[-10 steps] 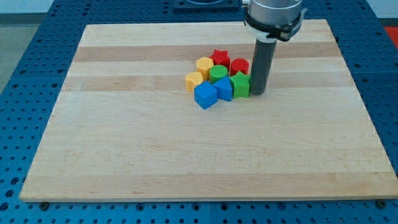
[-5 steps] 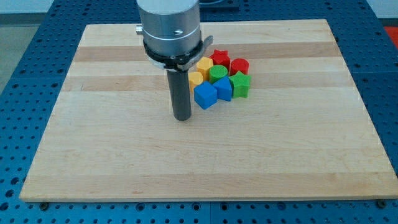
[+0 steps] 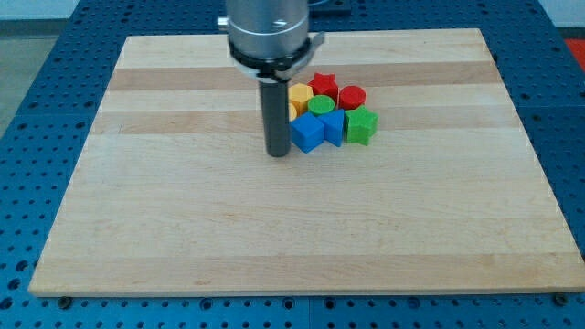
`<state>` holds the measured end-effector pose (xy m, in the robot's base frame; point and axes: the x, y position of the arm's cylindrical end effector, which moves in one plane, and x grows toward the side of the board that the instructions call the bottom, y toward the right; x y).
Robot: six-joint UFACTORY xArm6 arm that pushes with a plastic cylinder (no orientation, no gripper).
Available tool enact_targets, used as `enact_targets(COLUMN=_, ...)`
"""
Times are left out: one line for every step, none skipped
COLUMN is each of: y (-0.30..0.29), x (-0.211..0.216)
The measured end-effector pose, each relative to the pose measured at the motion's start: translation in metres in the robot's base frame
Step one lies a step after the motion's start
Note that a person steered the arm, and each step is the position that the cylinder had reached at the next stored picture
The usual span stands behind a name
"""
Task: Move the group of blocks a bit right
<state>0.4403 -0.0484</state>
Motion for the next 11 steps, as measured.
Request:
enact_targets(y=-0.029, x=-0.003)
enact_targets(y=-0.020, x=-0.014)
enact_targets(y=-0.011, x=-0.024)
enact_targets(y=-0.011, x=-0.024)
enact_targets(y=0.006, x=-0.024)
enact_targets(y=0.011, x=-0.024)
enact_targets(y=0.023, x=-0.024)
enact_targets(y=0.028, x=-0.025)
enact_targets(y=0.010, x=-0.018)
enact_targets(y=-0.009, x=0.021)
enact_targets(y=0.039, x=0.030)
